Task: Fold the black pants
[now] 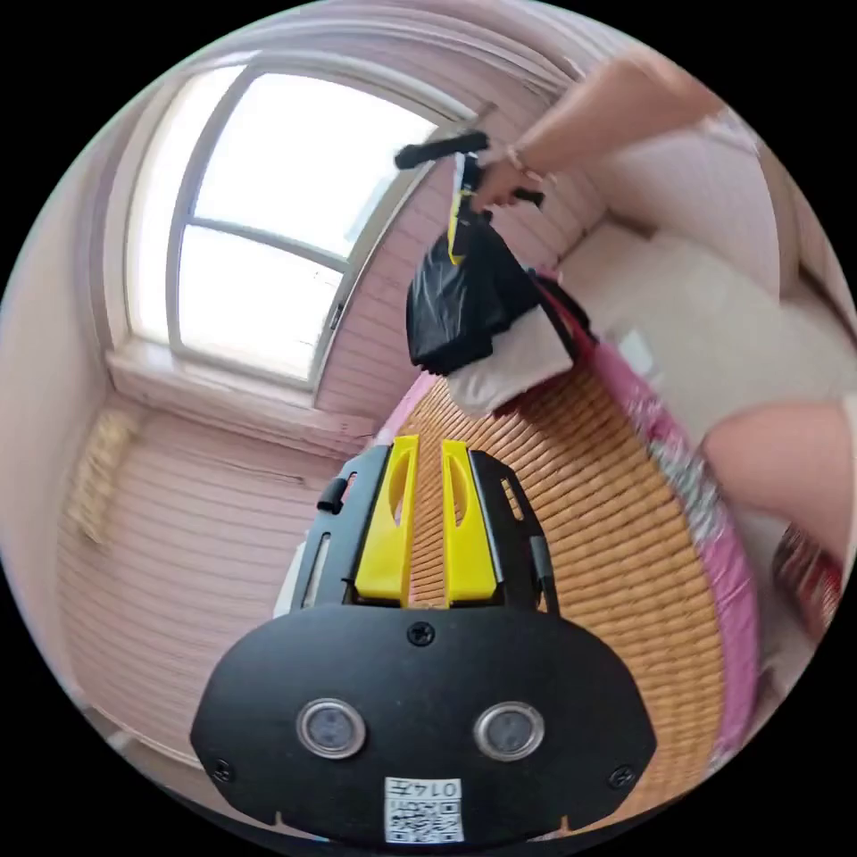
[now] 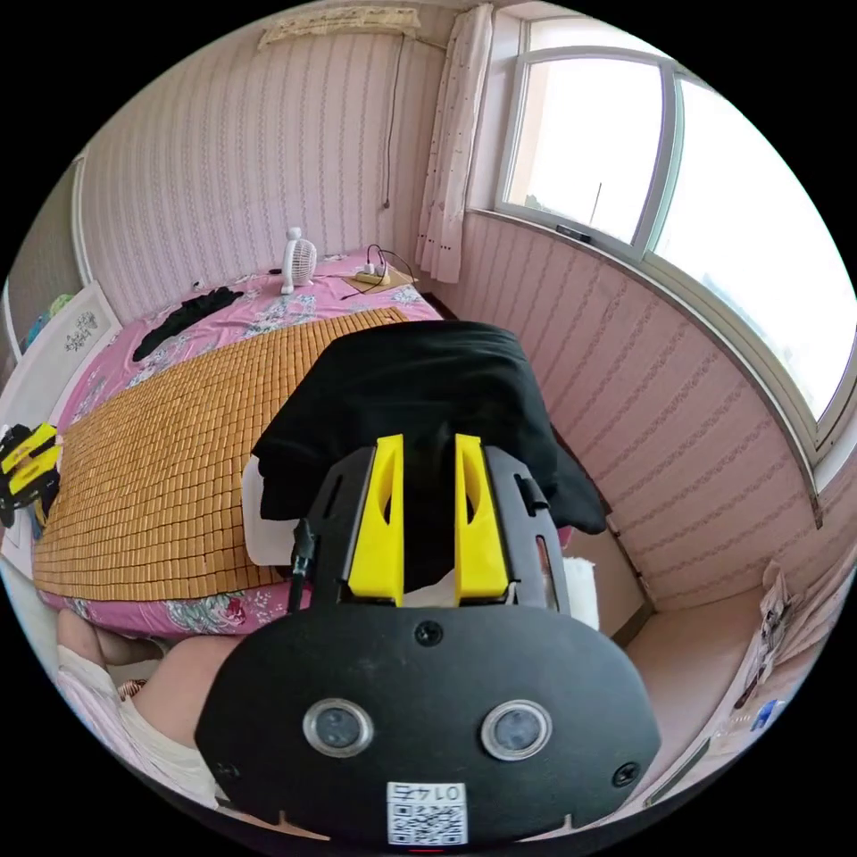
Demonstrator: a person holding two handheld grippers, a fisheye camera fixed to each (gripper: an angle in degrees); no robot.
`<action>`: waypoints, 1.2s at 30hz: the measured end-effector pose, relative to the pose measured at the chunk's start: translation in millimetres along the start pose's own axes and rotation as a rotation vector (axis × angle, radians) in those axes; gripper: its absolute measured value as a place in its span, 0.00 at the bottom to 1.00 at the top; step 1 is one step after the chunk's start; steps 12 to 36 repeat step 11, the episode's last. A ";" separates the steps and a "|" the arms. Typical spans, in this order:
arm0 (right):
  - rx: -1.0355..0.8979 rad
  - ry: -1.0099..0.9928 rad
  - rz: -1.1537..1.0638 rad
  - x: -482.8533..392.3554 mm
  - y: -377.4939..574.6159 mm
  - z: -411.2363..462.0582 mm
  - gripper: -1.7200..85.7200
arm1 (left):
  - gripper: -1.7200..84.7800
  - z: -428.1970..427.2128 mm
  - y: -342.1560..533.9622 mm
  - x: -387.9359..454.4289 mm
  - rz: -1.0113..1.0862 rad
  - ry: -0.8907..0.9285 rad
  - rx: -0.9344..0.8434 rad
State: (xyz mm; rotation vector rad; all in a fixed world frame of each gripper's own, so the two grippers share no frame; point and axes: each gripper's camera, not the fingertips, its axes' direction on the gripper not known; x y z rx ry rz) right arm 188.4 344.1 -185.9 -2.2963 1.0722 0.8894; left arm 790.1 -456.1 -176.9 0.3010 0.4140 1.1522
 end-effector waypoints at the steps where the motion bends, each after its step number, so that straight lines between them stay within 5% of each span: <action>1: 0.010 0.038 -0.020 -11.4 3.0 -5.4 0.10 | 0.06 -12.9 -0.1 10.1 0.115 -0.089 -0.015; 3: 0.007 0.106 -0.013 -28.6 4.8 -16.6 0.10 | 0.03 -70.0 10.6 31.5 0.396 -0.345 0.018; 9: 0.142 0.135 -0.170 -131.0 33.5 -82.8 0.11 | 0.02 -199.0 37.6 29.9 0.564 -0.567 -0.024; 11: 0.168 0.139 -0.259 -186.7 48.7 -101.4 0.11 | 0.02 -233.9 50.4 31.3 0.571 -0.569 -0.061; 36: 0.168 0.139 -0.259 -186.7 48.7 -101.4 0.11 | 0.02 -233.9 50.4 31.3 0.571 -0.569 -0.061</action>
